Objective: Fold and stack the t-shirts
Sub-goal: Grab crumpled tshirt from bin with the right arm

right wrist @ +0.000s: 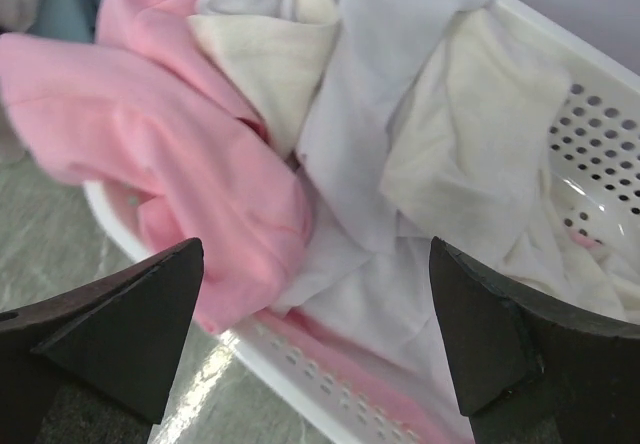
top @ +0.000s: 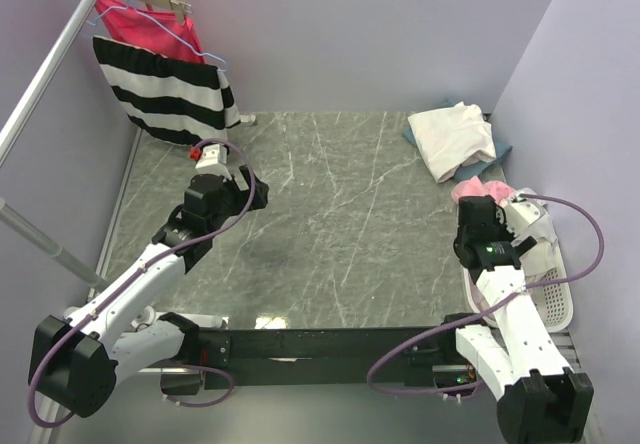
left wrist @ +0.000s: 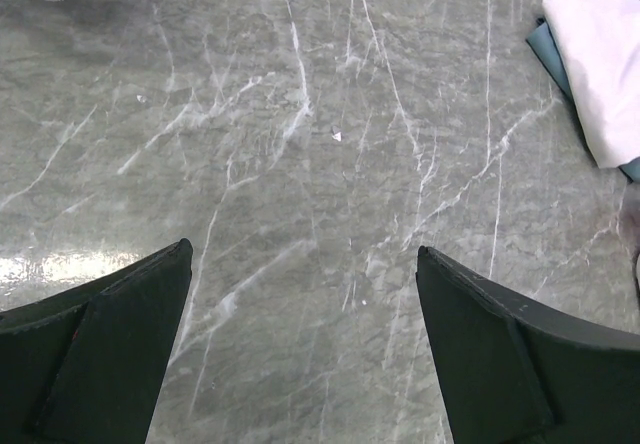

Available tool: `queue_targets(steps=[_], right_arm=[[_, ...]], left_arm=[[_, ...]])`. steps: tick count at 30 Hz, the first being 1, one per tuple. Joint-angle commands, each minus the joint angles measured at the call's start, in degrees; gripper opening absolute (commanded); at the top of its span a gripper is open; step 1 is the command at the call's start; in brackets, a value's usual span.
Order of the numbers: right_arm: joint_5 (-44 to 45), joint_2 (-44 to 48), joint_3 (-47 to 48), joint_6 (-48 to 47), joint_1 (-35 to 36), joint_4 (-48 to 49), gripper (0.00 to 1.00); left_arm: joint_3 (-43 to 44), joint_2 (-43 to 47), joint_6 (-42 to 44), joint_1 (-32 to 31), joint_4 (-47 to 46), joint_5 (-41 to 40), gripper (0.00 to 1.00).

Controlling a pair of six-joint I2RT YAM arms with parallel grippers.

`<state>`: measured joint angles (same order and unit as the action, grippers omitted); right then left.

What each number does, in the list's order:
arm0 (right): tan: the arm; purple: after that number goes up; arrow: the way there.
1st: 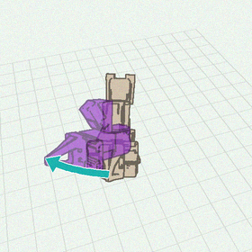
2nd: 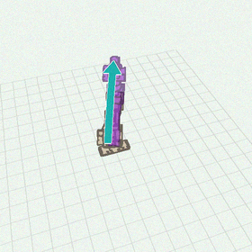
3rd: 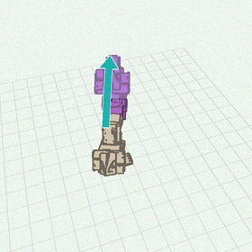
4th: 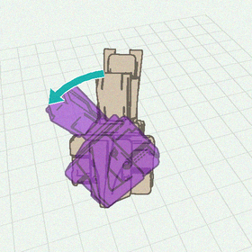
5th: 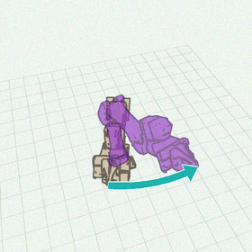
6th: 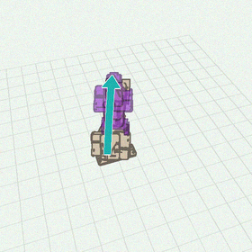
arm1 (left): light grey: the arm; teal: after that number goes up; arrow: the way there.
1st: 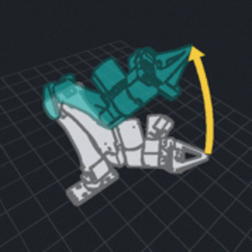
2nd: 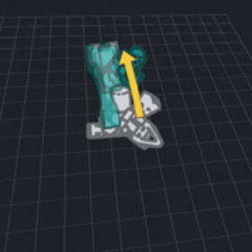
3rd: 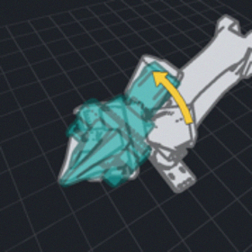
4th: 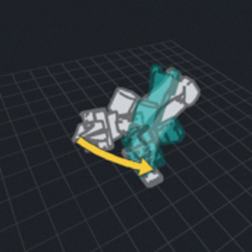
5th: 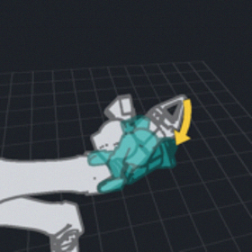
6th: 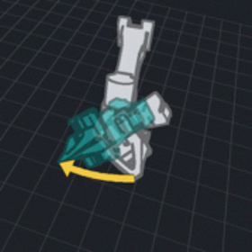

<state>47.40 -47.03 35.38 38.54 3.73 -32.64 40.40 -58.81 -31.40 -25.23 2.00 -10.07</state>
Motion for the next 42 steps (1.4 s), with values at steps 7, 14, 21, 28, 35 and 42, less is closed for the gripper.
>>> queue_targets(steps=[7,14,21,28,35,42], right_arm=[[-9.1,-9.2,2.0,-3.7,-6.4,10.0,1.00],[-15.5,-18.6,2.5,-5.5,-6.8,18.3,0.93],[-15.1,-20.0,2.9,-6.4,-6.8,20.6,0.32],[-15.8,-2.8,2.4,-11.4,-6.6,21.2,0.00],[-28.2,14.6,5.1,-15.6,-6.7,24.5,0.00],[-60.2,12.1,20.6,-17.3,-6.5,24.6,0.00]], left_arm=[[2.7,-3.3,-1.1,-0.3,0.5,1.7,0.99],[2.5,-3.9,-0.8,-0.3,0.9,-0.4,0.99],[2.7,-4.9,-0.4,-0.3,1.5,-1.6,0.99],[3.1,-6.1,-0.3,-0.3,1.0,-0.7,0.99],[2.9,-5.9,-0.5,-0.3,0.4,-0.2,0.99],[2.4,-5.1,-0.9,-0.3,-0.4,0.3,0.99]])
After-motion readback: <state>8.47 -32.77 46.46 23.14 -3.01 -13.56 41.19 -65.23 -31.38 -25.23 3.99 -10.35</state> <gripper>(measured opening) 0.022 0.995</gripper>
